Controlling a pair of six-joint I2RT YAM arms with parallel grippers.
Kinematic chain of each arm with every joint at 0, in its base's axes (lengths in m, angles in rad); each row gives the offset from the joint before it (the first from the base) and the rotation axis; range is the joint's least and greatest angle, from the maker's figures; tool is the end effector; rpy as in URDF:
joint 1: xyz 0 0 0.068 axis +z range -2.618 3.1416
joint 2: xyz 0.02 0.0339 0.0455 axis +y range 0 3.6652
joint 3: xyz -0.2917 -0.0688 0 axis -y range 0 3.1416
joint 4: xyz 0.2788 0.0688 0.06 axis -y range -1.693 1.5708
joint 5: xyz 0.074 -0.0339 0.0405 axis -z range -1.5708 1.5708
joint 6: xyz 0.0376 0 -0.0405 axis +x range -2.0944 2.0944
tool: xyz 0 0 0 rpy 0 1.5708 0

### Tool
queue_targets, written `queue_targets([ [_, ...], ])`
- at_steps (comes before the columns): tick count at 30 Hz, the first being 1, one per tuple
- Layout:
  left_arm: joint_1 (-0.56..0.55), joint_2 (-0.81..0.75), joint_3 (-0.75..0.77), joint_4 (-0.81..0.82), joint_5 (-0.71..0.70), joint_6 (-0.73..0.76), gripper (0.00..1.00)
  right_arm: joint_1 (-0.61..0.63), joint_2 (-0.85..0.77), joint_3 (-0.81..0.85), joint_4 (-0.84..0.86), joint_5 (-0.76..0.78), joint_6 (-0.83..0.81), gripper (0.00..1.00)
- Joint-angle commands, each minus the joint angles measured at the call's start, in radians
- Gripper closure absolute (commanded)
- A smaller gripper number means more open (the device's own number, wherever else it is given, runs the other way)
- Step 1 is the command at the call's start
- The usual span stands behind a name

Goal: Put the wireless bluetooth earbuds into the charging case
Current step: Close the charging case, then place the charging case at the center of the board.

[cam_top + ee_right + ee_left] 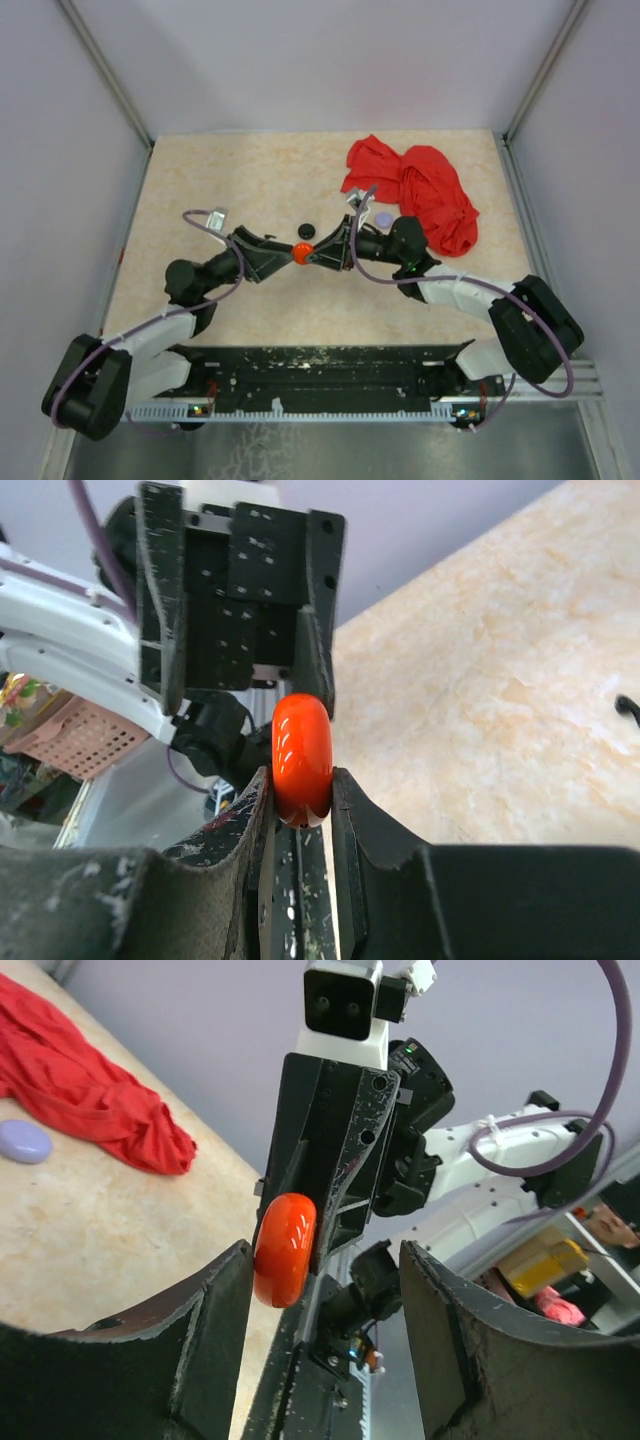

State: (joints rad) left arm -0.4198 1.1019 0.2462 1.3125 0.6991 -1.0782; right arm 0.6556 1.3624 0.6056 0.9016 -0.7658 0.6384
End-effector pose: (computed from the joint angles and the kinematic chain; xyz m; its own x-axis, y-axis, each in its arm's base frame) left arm 0.1806 -0.1071 0.2479 -0.5491 -0.4935 -0.6745 0.7518 0.0608 -0.6565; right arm 0.2248 0.2057 0.2657 -0.4940 0.1620 -0.8542 -0.8576 0.0707 0.5094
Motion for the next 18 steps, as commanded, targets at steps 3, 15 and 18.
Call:
queue_targets([
  [3, 0.000, -0.207, 0.067, -0.517, -0.157, 0.339, 0.32, -0.099, -0.058, -0.051, -0.107, 0.131, -0.019, 1.00],
  [15, 0.000, -0.337, 0.166, -1.057, -0.484, 0.604, 0.19, -0.365, -0.170, -0.166, -0.385, 0.289, -0.006, 1.00],
  [18, -0.001, -0.345, 0.161, -1.090, -0.554, 0.633, 0.17, -0.421, -0.159, -0.167, -0.430, 0.317, 0.003, 1.00],
])
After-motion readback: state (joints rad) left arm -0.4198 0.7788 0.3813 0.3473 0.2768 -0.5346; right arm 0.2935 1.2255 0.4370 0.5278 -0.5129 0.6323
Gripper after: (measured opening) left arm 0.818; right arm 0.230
